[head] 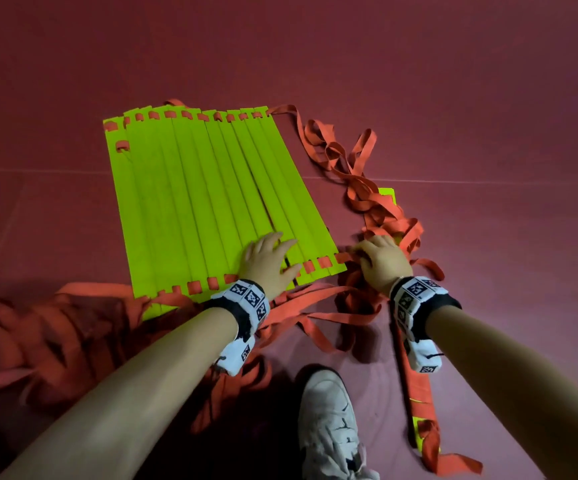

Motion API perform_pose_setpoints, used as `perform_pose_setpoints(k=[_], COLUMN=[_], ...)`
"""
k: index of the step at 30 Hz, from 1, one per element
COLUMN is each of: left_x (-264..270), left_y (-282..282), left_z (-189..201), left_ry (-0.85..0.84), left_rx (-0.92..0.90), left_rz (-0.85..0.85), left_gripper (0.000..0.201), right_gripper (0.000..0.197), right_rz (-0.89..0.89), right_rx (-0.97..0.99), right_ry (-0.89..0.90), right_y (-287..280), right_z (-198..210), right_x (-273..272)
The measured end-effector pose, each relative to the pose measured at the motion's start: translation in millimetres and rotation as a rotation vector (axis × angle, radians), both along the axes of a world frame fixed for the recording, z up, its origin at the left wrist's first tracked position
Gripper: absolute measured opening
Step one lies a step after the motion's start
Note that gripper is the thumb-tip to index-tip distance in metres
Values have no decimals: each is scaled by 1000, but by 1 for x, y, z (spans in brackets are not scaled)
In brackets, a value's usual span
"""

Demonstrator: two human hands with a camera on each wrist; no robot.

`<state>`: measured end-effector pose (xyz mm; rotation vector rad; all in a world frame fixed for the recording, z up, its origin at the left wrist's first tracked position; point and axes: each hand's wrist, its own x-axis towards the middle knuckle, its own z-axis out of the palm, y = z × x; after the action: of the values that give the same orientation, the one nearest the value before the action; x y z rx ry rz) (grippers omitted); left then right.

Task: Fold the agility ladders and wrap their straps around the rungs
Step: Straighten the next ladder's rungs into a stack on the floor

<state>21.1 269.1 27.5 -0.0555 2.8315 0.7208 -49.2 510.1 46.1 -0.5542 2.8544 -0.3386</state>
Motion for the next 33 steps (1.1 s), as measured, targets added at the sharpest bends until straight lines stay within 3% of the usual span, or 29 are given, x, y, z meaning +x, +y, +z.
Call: perform_pose_setpoints(k=[6,9,13,17,19,24,26,29,33], left_x=[42,68,87,90,97,121,130,147,166], left_y=[-97,-136,-160,-178,-185,-166,-158,-145,-140], left_z=[-12,-13,-15,-17,-15,-18,-19,-8,-9], left_ry=[1,-91,-130,-136,-198,-295,-253,-251,-288], left_rx=[-20,18,198,545,611,595,449,133,3], left_rz=[475,774,941,1075,1078,828,774,715,618], left_gripper=[56,62,65,61,65,82,80,58,60], right_gripper=[45,50,53,47,46,59,61,60,56], right_rz=[104,110,-5,-75,-38,134,200,285,289], right_rx=[-32,-1,67,131,129,163,149,173,208], right_ry=[-72,-142,-187,-196,-185,-112,-103,-124,-92], right_y=[-59,-83,-101,-110,-117,-139,-151,-168,-184], right_z=[4,2,-3,-4,-3,1,2,1,0], right_x=[18,23,25,34,42,65,75,88,94])
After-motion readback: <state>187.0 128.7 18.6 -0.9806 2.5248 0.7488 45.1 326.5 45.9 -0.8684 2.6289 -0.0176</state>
